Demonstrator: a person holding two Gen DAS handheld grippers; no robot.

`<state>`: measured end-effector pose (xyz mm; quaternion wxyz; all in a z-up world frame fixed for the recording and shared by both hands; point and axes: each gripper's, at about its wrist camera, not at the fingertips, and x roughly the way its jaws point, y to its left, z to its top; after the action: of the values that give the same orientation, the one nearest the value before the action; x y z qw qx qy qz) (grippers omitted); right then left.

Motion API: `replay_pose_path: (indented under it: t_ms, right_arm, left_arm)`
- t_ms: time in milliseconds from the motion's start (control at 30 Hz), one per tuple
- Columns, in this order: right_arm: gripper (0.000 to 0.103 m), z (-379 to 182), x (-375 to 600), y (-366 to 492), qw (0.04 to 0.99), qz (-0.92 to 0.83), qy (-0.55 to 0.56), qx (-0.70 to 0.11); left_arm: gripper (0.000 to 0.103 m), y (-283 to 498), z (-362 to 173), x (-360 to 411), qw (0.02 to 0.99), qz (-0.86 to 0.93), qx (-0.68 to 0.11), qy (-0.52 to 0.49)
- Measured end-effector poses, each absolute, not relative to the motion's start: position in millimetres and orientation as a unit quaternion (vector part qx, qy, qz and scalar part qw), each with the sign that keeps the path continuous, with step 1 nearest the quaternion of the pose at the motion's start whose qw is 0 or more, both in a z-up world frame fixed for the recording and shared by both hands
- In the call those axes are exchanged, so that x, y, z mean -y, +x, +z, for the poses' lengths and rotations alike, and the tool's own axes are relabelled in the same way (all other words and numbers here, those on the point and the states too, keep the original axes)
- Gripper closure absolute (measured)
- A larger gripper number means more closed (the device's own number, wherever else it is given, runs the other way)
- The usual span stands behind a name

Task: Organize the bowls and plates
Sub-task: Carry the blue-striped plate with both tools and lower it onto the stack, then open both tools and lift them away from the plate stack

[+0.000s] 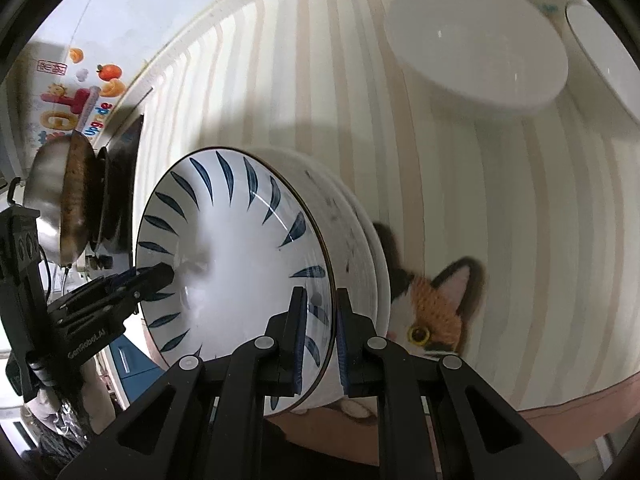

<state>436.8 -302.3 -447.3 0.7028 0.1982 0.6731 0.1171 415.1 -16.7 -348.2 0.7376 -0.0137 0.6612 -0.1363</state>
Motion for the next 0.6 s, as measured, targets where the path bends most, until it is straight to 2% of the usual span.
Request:
replay_pose_path:
  t_ms: [600]
  right_arm:
    - [0.085,-467.0,278.3,447.6,0.702,0.095,0.177,-0.683]
  left_arm:
    - [0.079,426.8,-368.1,27.6,0.718,-0.131,-0.683,-0.001]
